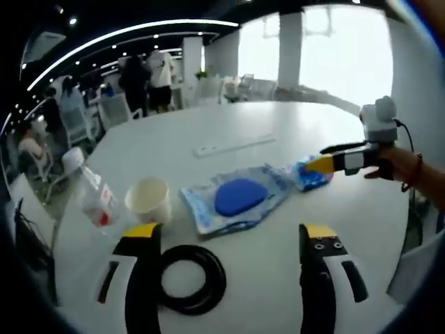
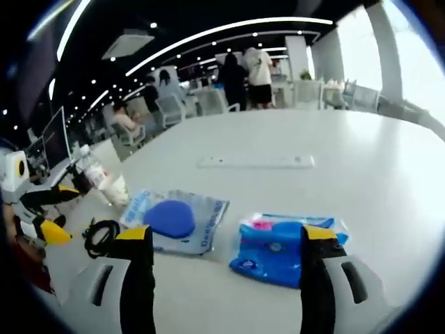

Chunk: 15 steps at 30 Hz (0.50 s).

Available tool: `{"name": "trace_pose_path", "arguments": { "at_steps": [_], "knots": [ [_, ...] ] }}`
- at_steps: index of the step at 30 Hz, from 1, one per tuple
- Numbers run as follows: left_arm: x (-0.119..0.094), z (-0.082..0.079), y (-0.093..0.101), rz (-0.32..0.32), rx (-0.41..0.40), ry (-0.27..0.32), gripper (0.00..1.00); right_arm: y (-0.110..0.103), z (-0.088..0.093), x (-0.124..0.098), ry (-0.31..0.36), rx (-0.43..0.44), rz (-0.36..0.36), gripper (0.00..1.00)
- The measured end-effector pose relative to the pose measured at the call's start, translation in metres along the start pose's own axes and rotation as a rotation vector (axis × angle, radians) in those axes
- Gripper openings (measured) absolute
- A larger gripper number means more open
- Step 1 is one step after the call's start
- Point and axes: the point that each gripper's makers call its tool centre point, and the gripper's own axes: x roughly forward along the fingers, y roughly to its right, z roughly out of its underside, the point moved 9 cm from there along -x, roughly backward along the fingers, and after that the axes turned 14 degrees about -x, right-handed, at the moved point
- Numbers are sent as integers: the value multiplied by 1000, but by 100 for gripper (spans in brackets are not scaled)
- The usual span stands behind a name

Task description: Arrange the tabletop items into an orderly group along one side of the table until the central work area is clear of visible clutter.

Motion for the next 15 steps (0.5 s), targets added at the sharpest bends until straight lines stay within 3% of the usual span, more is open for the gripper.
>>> {"name": "trace_pose_path", "arguments": {
  "at_steps": [6, 15],
  "knots": [
    [-11, 4, 4, 15, -9, 6, 99, 24, 9, -7, 30, 38, 73, 88],
    [-24, 4, 15, 40, -27, 10, 100, 49, 25, -9, 15, 92, 147, 86]
  ]
}}
